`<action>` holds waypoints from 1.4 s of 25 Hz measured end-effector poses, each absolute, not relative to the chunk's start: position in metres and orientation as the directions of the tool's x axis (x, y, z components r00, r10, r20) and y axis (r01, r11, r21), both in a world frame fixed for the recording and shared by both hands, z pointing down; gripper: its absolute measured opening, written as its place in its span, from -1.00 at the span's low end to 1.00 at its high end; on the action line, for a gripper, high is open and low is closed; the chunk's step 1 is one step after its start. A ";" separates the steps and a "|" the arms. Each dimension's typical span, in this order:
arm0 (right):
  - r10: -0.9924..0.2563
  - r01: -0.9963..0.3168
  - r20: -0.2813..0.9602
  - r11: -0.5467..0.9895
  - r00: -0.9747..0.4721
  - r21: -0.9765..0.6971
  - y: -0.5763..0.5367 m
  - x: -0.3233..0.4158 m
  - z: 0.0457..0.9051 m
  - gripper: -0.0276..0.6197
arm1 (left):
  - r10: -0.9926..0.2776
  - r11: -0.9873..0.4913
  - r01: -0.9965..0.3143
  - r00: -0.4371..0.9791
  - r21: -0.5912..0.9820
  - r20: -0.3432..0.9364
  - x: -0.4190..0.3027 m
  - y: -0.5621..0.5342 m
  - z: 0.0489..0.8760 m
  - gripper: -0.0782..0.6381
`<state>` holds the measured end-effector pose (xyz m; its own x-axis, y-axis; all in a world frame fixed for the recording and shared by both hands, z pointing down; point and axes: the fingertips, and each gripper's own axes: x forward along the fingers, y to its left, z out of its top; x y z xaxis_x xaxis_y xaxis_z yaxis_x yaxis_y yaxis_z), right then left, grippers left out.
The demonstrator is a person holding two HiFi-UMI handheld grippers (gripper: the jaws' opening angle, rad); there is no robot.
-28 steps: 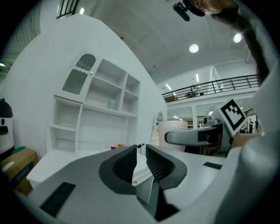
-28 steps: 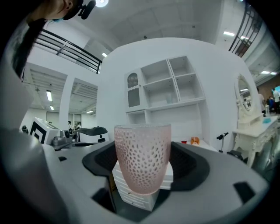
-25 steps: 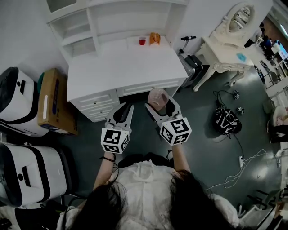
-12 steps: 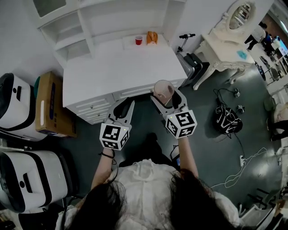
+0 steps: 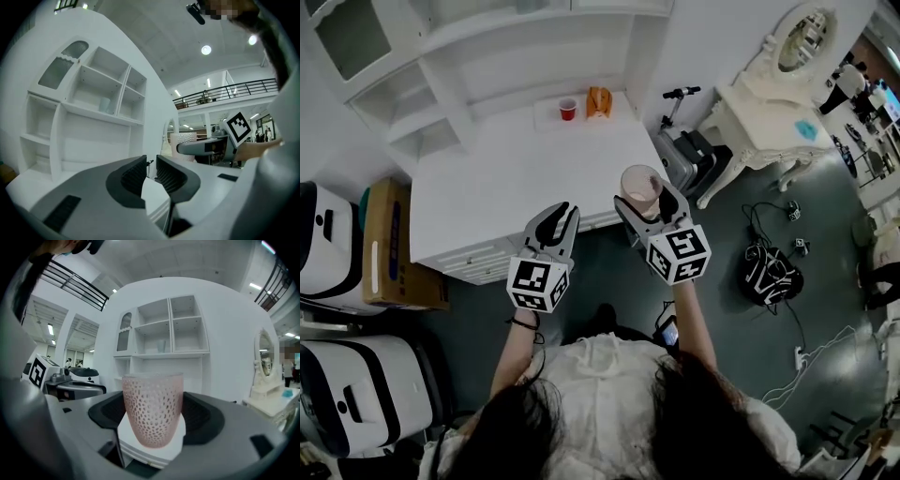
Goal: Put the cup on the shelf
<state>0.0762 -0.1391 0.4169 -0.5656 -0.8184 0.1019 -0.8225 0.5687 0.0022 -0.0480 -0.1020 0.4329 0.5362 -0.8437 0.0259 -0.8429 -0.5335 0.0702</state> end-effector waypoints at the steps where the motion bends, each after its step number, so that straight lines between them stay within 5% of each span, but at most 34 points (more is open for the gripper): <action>1: -0.815 -0.819 0.102 0.574 -0.570 0.006 -0.151 0.084 0.415 0.12 | -0.845 -0.533 -0.844 0.535 0.063 0.022 -0.040 -0.113 0.429 -0.57; 24: -0.797 -0.804 -0.127 0.595 -0.591 0.005 -0.356 0.198 0.322 0.12 | -0.864 -0.503 -0.864 0.502 -0.030 0.036 0.032 -0.275 0.393 -0.57; 35: -0.772 -0.790 -0.168 0.597 -0.613 0.139 -0.444 0.167 0.235 0.12 | -0.832 -0.554 -0.832 0.554 -0.020 -0.012 0.026 -0.360 0.365 -0.57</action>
<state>0.1673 -0.4443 0.2348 -0.6126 -0.7724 -0.1678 -0.7904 0.5967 0.1389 0.0257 -0.3598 0.3649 0.5539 -0.8325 -0.0116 -0.8325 -0.5537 -0.0202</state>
